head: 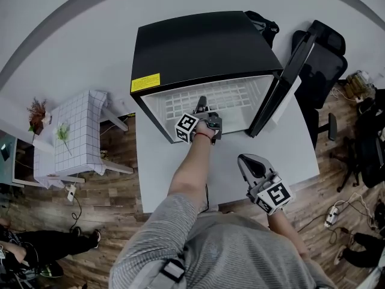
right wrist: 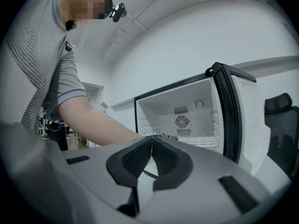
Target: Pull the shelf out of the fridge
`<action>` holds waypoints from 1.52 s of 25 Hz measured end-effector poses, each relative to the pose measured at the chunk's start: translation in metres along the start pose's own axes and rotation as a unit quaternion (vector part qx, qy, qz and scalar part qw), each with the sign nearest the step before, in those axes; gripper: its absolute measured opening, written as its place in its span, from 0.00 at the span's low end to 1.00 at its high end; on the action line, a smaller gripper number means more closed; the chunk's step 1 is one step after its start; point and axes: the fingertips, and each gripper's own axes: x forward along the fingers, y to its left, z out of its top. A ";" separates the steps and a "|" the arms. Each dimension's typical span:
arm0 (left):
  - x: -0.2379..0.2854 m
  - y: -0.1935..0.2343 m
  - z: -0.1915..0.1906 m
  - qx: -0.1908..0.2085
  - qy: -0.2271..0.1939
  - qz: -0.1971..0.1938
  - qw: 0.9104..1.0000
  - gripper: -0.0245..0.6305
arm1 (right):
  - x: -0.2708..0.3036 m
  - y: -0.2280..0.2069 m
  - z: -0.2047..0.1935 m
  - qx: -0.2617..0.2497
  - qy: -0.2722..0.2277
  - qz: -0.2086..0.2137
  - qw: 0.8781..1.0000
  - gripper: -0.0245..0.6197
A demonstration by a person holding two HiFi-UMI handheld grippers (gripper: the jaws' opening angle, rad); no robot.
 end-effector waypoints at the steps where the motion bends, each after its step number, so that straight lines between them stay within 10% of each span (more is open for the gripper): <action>1: 0.000 0.000 0.000 -0.001 0.000 0.000 1.000 0.09 | 0.002 0.000 -0.001 -0.001 0.002 0.000 1.000 0.06; 38: -0.010 -0.001 -0.005 -0.007 0.005 0.003 1.000 0.09 | 0.002 0.002 -0.006 0.003 0.017 0.005 1.000 0.06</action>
